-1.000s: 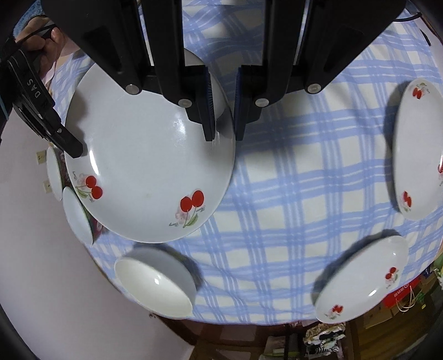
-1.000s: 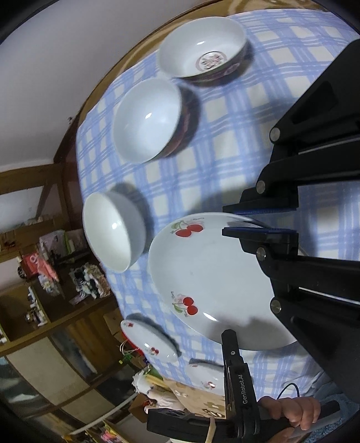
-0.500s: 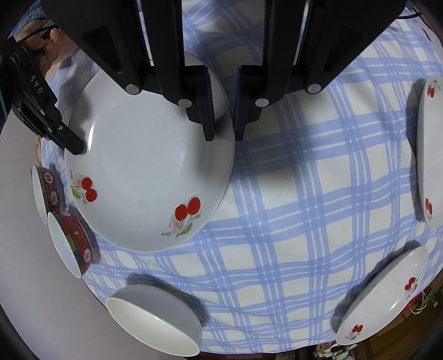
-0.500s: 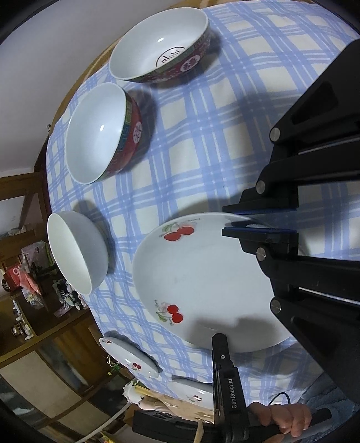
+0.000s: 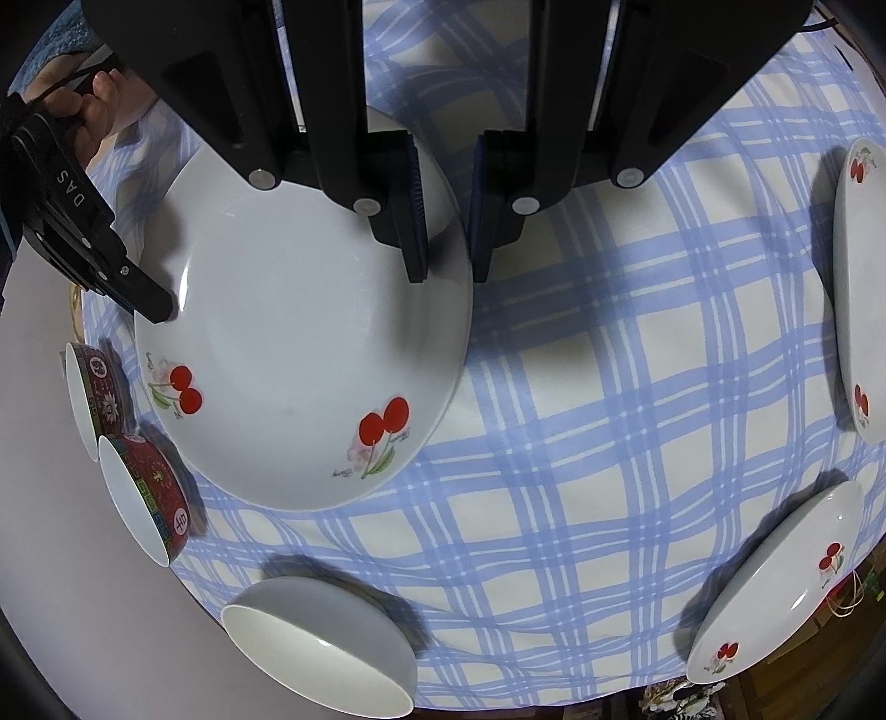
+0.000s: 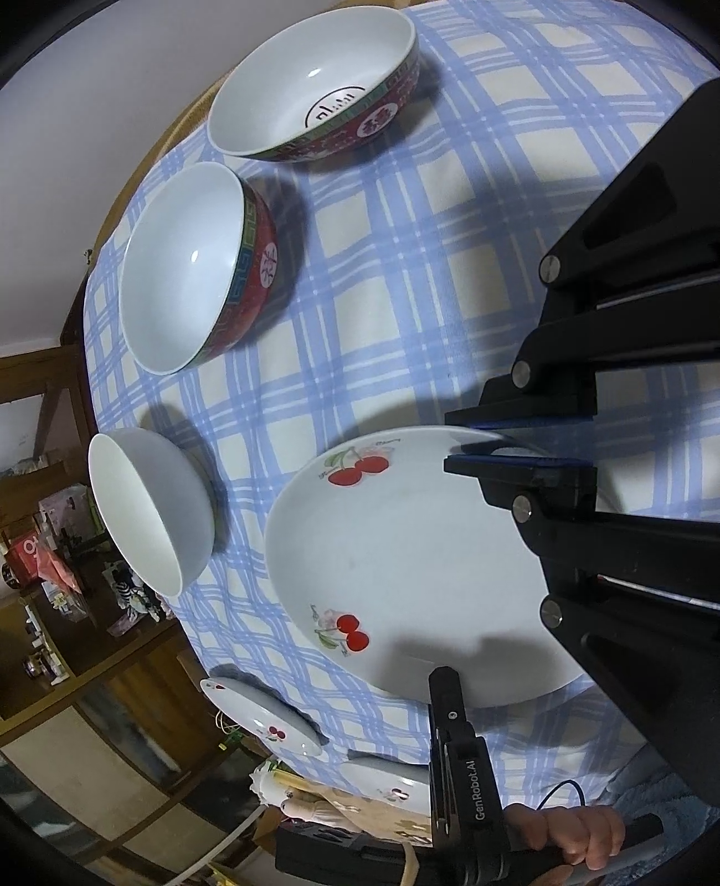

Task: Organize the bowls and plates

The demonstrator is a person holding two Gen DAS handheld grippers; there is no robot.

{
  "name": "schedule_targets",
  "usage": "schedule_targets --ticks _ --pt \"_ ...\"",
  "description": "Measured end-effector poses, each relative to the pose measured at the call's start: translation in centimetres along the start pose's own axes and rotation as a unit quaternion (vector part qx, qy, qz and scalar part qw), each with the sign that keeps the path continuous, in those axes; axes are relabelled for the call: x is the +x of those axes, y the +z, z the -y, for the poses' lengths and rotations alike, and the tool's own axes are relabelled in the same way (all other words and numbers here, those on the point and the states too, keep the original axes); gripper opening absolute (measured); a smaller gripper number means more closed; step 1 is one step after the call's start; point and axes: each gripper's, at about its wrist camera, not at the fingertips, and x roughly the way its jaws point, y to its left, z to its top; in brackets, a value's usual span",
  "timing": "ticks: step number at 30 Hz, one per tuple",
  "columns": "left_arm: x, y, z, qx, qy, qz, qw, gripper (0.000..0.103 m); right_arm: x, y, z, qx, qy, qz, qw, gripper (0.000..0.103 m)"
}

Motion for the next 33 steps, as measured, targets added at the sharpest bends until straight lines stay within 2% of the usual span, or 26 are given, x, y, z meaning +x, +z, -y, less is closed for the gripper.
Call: schedule_targets --ticks 8,12,15,17,18,20,22,23,25,27,31,33 --pt "0.0 -0.1 0.3 0.013 0.016 0.001 0.9998 0.018 0.0 0.2 0.0 -0.004 -0.009 -0.003 1.0 0.01" --pt "-0.7 -0.1 0.0 0.007 0.036 0.011 0.9993 0.027 -0.8 0.6 -0.4 -0.015 -0.036 0.017 0.999 0.01" --pt "-1.4 -0.3 -0.2 0.014 0.049 0.019 0.9985 0.031 -1.2 0.8 -0.3 -0.011 -0.029 0.024 0.999 0.012" --pt "-2.0 -0.4 -0.3 0.016 0.062 0.026 0.9976 0.038 -1.3 0.9 -0.5 -0.01 -0.03 0.022 0.999 0.02" --pt "-2.3 -0.5 -0.4 0.016 0.067 0.03 0.9972 0.044 -1.4 0.9 -0.6 -0.01 -0.033 0.023 0.999 0.027" --pt "-3.2 -0.6 -0.7 0.017 0.076 0.04 0.9962 0.048 -1.6 1.1 -1.0 -0.011 -0.033 0.025 0.999 0.039" --pt "-4.2 -0.7 -1.2 0.016 0.082 0.048 0.9953 0.057 -2.0 1.4 -1.6 -0.011 -0.027 0.031 0.999 0.058" --pt "-4.5 -0.7 -1.2 0.016 0.084 0.047 0.9952 0.061 -2.2 1.5 -1.8 -0.009 -0.023 0.036 0.999 0.063" --pt "-5.4 -0.8 -1.8 0.018 0.087 0.047 0.9949 0.076 -2.8 1.7 -2.5 -0.007 -0.014 0.044 0.999 0.08" --pt "-6.3 -0.9 -2.2 0.014 0.095 0.054 0.9938 0.081 -3.3 1.9 -3.4 -0.01 -0.003 0.049 0.999 0.09" --pt "-8.7 -1.5 -3.5 0.01 0.107 0.07 0.9917 0.091 -4.2 2.2 -5.4 -0.027 0.009 0.062 0.998 0.102" --pt "-9.6 -1.7 -4.1 0.003 0.116 0.075 0.9904 0.091 -4.6 2.3 -6.6 -0.039 0.012 0.066 0.997 0.102"
